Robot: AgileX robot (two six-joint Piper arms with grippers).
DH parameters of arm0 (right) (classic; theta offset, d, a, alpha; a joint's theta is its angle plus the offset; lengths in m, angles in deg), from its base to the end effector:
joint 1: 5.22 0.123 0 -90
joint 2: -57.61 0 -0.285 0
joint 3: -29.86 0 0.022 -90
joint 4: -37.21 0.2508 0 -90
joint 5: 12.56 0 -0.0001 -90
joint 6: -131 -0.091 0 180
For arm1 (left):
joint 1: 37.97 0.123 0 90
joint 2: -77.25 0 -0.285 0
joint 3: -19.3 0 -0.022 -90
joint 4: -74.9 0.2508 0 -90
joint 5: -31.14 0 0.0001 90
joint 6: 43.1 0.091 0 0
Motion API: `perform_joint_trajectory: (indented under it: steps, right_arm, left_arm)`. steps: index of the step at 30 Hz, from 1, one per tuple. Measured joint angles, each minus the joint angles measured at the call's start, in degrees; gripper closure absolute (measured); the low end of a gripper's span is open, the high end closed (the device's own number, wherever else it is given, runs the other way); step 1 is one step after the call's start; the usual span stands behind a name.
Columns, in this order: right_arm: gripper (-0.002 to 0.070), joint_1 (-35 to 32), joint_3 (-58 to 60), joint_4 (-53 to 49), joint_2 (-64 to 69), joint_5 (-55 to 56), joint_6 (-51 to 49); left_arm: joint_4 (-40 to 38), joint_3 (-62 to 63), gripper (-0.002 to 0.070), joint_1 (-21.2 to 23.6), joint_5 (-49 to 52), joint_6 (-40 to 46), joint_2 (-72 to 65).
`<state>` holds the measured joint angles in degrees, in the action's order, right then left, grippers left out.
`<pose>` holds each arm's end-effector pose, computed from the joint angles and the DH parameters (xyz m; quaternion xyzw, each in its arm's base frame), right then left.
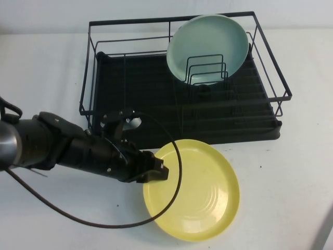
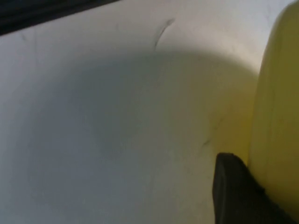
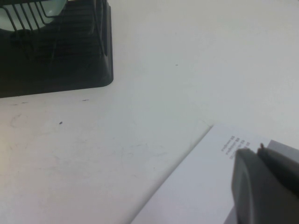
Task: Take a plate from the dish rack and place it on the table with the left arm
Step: Place the plate from the table
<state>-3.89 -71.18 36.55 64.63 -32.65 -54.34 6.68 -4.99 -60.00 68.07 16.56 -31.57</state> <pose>0.0532 0.0009 0.1721 0.0248 0.7986 0.0302 0.6006 0.2861 -0.1706 0.1729 0.2238 0.8969 -0.3314 0.1888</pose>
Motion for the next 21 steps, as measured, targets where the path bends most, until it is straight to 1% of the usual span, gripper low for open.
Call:
perform_joint_trajectory:
  steps: [2,6,8,9,12,16,19,21]
  right_arm:
    - [0.0697,0.00,0.00,0.00,0.00,0.00,0.00]
    - [0.0696,0.00,0.00,0.00,0.00,0.00,0.00]
    - [0.0696,0.00,0.00,0.00,0.00,0.00,0.00]
    - [0.0696,0.00,0.00,0.00,0.00,0.00,0.00]
    - [0.0696,0.00,0.00,0.00,0.00,0.00,0.00]
    - [0.0696,0.00,0.00,0.00,0.00,0.00,0.00]
    - [0.0696,0.00,0.00,0.00,0.00,0.00,0.00]
    - [0.0697,0.00,0.00,0.00,0.00,0.00,0.00]
  left_arm:
    - [2.25,0.00,0.0498,0.00,-1.57,0.95,-0.24]
    - [9.16,0.00,0.0306,0.00,-6.68,1.15,-0.95]
    - [11.13,0.00,0.0246,0.02,-8.00,0.35,-0.95]
    - [11.93,0.00,0.0227,0.02,-8.12,-0.03,-0.95]
    - [14.07,0.00,0.0202,0.02,-8.43,-0.52,-0.23]
    - [17.92,0.00,0.0197,0.12,-8.57,-1.02,4.74]
    - [22.08,0.00,0.0235,0.12,-8.26,-1.61,12.47]
    - [25.53,0.00,0.0300,0.12,-7.61,-3.38,18.87]
